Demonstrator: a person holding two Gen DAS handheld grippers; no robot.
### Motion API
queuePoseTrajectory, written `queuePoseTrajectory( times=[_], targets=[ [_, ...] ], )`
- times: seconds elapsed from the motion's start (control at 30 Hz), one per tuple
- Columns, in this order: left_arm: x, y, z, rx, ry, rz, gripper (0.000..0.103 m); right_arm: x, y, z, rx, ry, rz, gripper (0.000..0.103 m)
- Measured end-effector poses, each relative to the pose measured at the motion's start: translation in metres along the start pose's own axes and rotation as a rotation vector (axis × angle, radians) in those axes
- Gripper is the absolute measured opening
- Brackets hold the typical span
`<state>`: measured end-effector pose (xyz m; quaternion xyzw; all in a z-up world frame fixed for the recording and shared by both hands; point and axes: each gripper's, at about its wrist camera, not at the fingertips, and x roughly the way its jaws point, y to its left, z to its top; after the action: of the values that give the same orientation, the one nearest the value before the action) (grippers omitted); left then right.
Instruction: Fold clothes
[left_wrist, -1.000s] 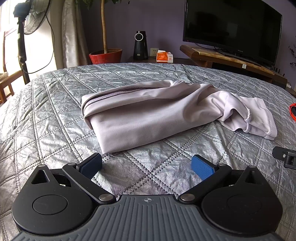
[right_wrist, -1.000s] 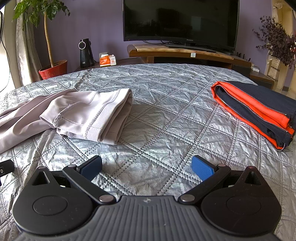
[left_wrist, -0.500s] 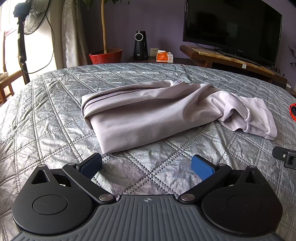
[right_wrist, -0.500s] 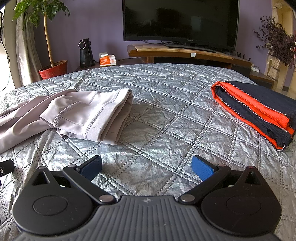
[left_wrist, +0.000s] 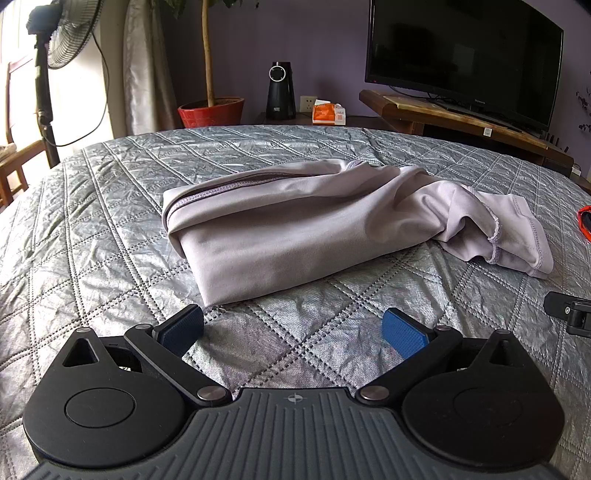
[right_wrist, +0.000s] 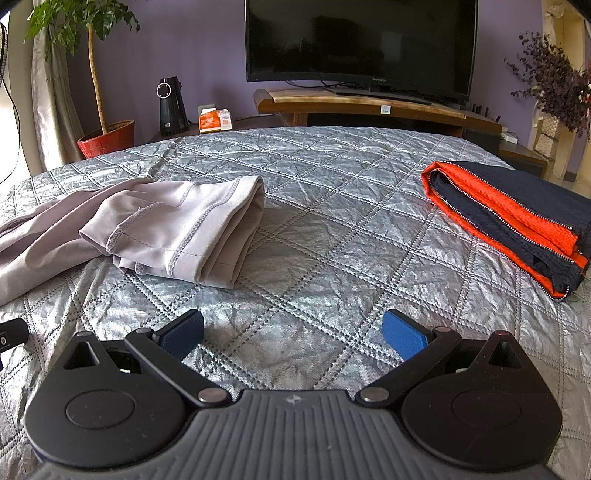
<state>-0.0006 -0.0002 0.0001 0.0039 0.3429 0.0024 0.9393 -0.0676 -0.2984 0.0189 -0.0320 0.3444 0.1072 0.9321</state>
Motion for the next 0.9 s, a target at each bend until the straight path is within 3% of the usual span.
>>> queuePoseTrajectory(
  times=[0.9],
  targets=[
    [0.0001, 0.0000, 0.0002, 0.000, 0.000, 0.000, 0.103, 0.0022, 0.0000, 0.0006, 0.000, 0.000, 0.000, 0.103]
  ],
)
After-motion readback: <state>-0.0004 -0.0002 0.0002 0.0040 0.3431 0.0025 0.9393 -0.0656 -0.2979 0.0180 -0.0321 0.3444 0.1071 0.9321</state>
